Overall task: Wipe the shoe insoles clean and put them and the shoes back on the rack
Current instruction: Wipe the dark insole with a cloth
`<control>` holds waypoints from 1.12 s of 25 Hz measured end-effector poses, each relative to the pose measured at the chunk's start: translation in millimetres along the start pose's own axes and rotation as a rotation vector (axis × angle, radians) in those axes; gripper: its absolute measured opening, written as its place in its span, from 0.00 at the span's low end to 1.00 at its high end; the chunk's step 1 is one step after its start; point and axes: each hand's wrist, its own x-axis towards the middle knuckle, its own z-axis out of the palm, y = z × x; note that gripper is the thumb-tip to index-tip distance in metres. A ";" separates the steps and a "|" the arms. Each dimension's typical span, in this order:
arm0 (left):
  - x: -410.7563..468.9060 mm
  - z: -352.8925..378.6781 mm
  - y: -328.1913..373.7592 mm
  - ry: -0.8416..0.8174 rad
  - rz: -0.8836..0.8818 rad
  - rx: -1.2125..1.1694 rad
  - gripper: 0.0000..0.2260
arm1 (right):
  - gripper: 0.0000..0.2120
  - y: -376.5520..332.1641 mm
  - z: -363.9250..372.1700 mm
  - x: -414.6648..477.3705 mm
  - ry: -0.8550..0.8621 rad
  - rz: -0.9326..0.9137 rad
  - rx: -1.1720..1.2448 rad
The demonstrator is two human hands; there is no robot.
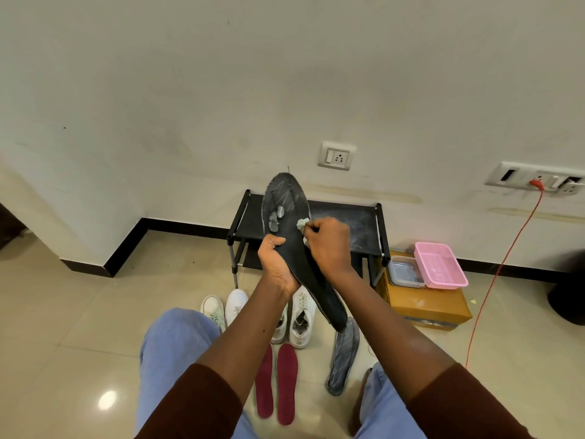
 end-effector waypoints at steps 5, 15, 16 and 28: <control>3.0 -3.9 -2.8 0.036 -0.021 -0.037 0.15 | 0.08 -0.1 4.6 8.1 0.021 0.034 0.078; 10.9 -14.4 -7.4 0.089 0.017 -0.064 0.14 | 0.09 31.2 2.8 -34.2 -0.160 0.221 -0.025; 10.4 -14.6 -7.7 0.080 0.011 -0.062 0.14 | 0.10 31.7 2.2 -35.8 -0.162 0.216 -0.028; 2.2 -12.1 0.5 0.021 -0.019 -0.018 0.23 | 0.09 19.9 11.7 11.8 -0.092 -0.115 -0.150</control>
